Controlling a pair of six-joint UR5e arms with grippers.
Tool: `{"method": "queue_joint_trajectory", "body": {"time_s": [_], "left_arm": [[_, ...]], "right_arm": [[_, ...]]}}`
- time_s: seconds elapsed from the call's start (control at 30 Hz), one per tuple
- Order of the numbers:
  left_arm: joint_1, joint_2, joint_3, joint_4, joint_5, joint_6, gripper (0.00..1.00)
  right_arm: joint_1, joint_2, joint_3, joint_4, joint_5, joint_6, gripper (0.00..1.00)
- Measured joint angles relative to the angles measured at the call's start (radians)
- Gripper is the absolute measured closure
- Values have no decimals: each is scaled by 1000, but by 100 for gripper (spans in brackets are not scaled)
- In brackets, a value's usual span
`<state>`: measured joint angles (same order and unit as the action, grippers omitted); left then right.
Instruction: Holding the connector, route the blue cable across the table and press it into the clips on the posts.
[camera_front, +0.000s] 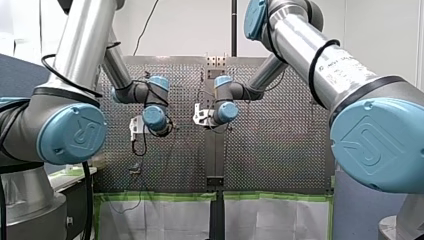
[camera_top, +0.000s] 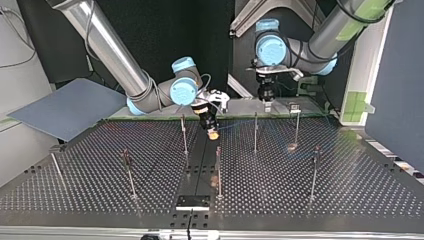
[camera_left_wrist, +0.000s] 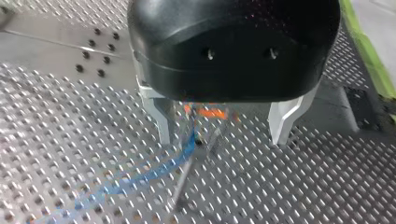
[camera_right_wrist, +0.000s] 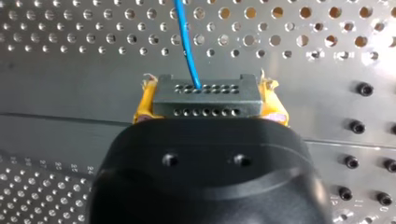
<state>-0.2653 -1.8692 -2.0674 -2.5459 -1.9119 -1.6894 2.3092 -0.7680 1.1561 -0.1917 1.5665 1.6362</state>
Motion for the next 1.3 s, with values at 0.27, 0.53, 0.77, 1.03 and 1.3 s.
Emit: {"method": "queue_joint_trajectory", "body": {"time_s": [0.27,0.53,0.77,1.03,1.3], "left_arm": [[-60,0,18,56,-3,-60,0],[-123,-1,59,61,35,-122,0],[-184,-38,105,38,30,-149,0],[-197,-112,180,30,3,-162,0],[-148,-167,234,29,10,-177,0]], "right_arm": [[-12,0,0,2,0,7,100],[-19,0,0,3,0,11,100],[-20,0,0,3,0,12,100],[-20,0,0,14,-1,11,100],[-19,0,0,14,0,12,100]]}}
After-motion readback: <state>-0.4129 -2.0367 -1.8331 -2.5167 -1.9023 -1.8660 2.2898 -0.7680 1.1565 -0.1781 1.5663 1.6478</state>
